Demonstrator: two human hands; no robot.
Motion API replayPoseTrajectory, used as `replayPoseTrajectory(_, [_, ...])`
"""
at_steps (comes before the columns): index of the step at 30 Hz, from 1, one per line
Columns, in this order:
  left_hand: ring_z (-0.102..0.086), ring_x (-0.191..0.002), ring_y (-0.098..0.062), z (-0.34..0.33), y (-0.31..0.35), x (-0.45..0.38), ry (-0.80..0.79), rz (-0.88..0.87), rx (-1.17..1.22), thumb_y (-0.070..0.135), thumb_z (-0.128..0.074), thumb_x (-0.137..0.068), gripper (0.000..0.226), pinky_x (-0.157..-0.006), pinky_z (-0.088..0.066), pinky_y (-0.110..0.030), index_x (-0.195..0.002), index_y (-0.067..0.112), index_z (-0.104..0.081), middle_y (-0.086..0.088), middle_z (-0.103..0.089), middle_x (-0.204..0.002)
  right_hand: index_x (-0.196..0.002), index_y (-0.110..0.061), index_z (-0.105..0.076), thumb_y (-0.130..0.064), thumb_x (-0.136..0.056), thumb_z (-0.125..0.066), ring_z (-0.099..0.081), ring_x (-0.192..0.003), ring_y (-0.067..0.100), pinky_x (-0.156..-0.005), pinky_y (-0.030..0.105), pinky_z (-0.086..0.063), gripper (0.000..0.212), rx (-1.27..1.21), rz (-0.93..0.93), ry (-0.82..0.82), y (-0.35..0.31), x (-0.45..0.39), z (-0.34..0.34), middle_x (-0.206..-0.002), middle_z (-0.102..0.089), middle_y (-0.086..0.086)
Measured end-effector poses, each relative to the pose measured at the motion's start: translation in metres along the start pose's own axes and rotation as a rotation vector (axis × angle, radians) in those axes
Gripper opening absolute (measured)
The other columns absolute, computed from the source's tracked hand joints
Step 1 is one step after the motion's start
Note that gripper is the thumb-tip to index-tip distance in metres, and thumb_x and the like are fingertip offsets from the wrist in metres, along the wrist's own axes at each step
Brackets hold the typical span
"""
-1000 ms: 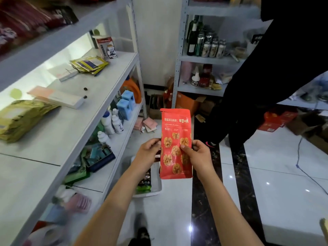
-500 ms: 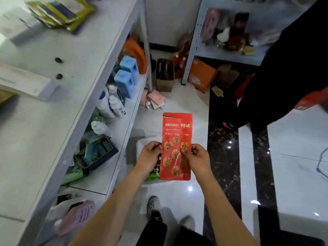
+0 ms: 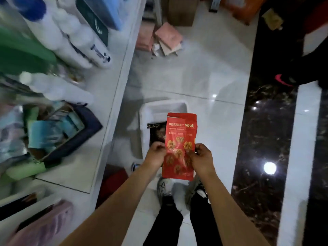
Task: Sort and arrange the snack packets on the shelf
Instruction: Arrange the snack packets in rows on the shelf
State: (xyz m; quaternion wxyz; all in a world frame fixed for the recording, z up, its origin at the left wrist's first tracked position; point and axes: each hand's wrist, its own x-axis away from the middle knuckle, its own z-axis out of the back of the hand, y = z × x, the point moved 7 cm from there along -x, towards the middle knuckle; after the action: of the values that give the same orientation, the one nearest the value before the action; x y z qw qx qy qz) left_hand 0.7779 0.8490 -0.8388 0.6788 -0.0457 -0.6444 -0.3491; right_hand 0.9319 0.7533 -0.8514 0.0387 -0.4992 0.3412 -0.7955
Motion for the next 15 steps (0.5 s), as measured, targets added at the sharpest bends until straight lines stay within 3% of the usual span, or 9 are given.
replayPoseTrajectory(3, [-0.066,-0.084,-0.025,-0.006,-0.022,-0.050,-0.016,0.051,-0.023,0.014,-0.055,-0.093,0.005,-0.074,-0.053,-0.037,-0.096,0.019,-0.055,-0.007,-0.065,-0.095,-0.100,-0.013,-0.062,-0.015,-0.095,-0.059,-0.065,-0.089,0.018,-0.071,0.030,-0.053,0.007,0.080,0.001,-0.012,0.030,-0.045,-0.020,-0.100,-0.067,0.000])
replayPoseTrajectory(5, [-0.067,-0.090,-0.025,-0.011,-0.035,-0.084,-0.031,0.071,-0.040,0.016,-0.058,-0.092,0.015,-0.079,-0.055,-0.040,-0.107,0.014,-0.054,-0.008,-0.066,-0.103,-0.104,-0.014,-0.061,-0.016,-0.096,-0.056,-0.062,-0.086,0.015,-0.064,0.022,-0.048,0.009,0.136,0.007,-0.021,0.045,-0.075,-0.031,-0.100,-0.064,-0.004])
replayPoseTrajectory(8, [-0.066,-0.091,-0.022,-0.018,-0.047,-0.127,-0.034,0.103,-0.058,0.017,-0.060,-0.092,0.025,-0.081,-0.057,-0.042,-0.114,0.012,-0.051,-0.007,-0.065,-0.106,-0.113,-0.014,-0.060,-0.016,-0.098,-0.052,-0.062,-0.090,0.019,-0.074,0.028,-0.049,0.017,0.207,0.000,-0.050,0.064,-0.117,-0.047,-0.106,-0.064,-0.001])
replayPoseTrajectory(11, [-0.064,-0.084,-0.016,-0.028,-0.054,-0.161,-0.035,0.133,-0.029,0.017,-0.059,-0.093,0.027,-0.066,-0.053,-0.032,-0.118,0.014,-0.050,-0.002,-0.063,-0.099,-0.121,-0.012,-0.059,-0.018,-0.100,-0.048,-0.064,-0.096,0.025,-0.082,0.038,-0.054,0.024,0.260,-0.029,-0.068,0.078,-0.155,-0.058,-0.117,-0.065,0.002])
replayPoseTrajectory(15, [-0.058,-0.082,-0.009,-0.035,-0.058,-0.180,-0.043,0.106,-0.016,0.013,-0.056,-0.096,0.023,-0.064,-0.046,-0.024,-0.115,0.019,-0.046,0.004,-0.059,-0.097,-0.141,-0.010,-0.045,-0.021,-0.099,-0.055,-0.061,-0.109,0.026,-0.078,0.026,-0.047,0.045,0.330,-0.106,-0.085,0.087,-0.175,-0.059,-0.131,-0.057,0.007])
